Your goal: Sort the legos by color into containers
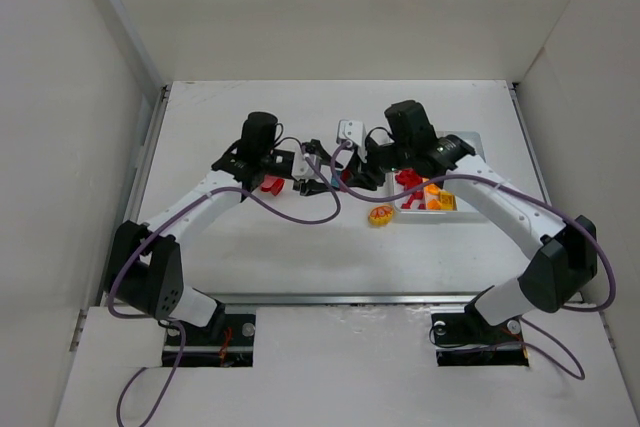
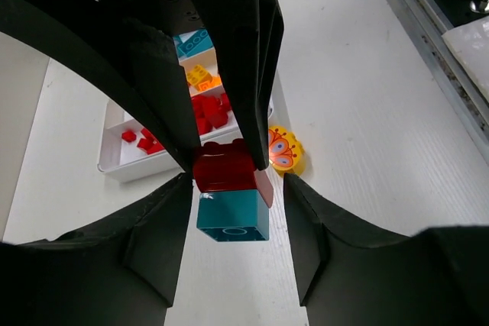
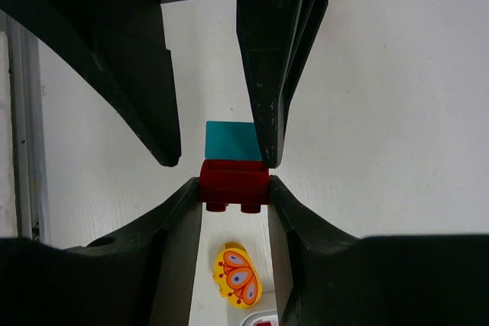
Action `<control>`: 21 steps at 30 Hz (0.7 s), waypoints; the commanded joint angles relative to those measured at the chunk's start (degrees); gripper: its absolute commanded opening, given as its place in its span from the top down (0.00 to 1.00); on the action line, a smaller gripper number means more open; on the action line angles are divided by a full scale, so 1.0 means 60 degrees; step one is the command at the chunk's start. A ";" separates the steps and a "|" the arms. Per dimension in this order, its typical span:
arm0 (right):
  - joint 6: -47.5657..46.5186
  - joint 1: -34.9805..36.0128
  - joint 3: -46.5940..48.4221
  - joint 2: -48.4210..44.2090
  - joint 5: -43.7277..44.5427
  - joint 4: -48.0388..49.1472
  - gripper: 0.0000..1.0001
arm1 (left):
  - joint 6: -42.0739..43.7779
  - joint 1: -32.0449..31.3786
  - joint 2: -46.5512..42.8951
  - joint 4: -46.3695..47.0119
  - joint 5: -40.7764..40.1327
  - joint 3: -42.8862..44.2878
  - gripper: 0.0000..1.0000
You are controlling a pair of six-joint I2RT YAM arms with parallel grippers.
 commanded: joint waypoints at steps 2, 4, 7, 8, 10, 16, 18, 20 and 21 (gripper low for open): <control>-0.0195 0.0208 0.0597 -0.0365 -0.0172 0.0146 1.00 | 0.0625 -0.0003 -0.0068 -0.0402 0.0038 0.0394 0.53; -0.0195 0.0208 0.0597 -0.0366 -0.0172 0.0146 1.00 | 0.0713 -0.0003 -0.0068 -0.0490 -0.0137 0.0394 0.57; -0.0195 0.0208 0.0597 -0.0366 -0.0172 0.0146 1.00 | 0.0713 -0.0003 -0.0068 -0.0606 -0.0255 0.0307 0.44; -0.0195 0.0208 0.0597 -0.0453 -0.0085 0.0146 1.00 | 0.0858 -0.0003 -0.0068 -0.0752 -0.0502 0.0307 0.39; -0.0195 0.0208 0.0597 -0.0454 -0.0085 0.0146 1.00 | 0.1006 -0.0003 -0.0068 -0.0957 -0.0649 0.0307 0.39; -0.0195 0.0208 0.0597 -0.0454 -0.0172 0.0146 1.00 | 0.1094 -0.0003 -0.0068 -0.0958 -0.0768 0.0307 0.59; -0.0195 0.0208 0.0597 -0.0454 -0.0172 0.0146 1.00 | 0.1094 -0.0003 -0.0068 -0.0958 -0.0768 0.0307 0.69; -0.0195 0.0295 0.0597 -0.0454 -0.0172 0.0146 1.00 | 0.1094 -0.0003 -0.0068 -0.0958 -0.0681 0.0307 0.85; -0.0195 0.0295 0.0597 -0.0454 -0.0172 0.0146 1.00 | 0.1094 -0.0003 -0.0068 -0.0958 -0.0680 0.0307 0.92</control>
